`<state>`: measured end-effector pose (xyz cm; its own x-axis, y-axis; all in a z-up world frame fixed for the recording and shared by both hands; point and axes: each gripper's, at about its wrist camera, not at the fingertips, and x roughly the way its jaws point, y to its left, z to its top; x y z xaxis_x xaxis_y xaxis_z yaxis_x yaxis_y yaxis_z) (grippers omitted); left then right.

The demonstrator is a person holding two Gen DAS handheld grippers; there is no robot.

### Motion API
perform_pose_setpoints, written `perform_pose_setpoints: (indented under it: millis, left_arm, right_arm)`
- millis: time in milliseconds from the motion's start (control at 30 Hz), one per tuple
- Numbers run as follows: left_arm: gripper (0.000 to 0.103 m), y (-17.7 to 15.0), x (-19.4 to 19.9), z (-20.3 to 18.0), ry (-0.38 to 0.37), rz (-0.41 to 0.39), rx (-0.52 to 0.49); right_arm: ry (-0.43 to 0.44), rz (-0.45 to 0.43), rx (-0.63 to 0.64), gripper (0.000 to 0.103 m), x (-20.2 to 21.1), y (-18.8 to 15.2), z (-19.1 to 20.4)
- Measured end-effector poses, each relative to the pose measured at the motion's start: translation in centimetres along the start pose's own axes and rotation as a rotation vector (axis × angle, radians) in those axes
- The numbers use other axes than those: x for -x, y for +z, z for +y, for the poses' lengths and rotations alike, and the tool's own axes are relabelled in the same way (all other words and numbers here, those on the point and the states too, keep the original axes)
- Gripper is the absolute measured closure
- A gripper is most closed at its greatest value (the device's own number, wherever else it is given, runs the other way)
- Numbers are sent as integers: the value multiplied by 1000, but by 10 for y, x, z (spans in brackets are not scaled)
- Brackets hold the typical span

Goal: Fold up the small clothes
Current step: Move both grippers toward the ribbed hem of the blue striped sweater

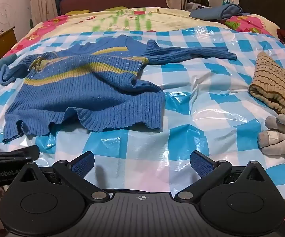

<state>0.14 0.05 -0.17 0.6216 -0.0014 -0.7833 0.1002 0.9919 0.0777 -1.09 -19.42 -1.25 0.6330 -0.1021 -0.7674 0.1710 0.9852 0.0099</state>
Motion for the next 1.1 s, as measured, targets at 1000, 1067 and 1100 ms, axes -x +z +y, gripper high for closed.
perform_pose_setpoints:
  millis: [1000,1067,1100]
  left_arm:
    - [0,4,2,-1,34,42,-15]
    - [0,5,3,0,38,42,-11]
    - [0,6,3,0,41,43,-11]
  right_arm:
    - [-3,20,-4,0,5,6,7]
    - [-2,18,0,0,6,7,8]
    - [2,17,2,0,7,8,9]
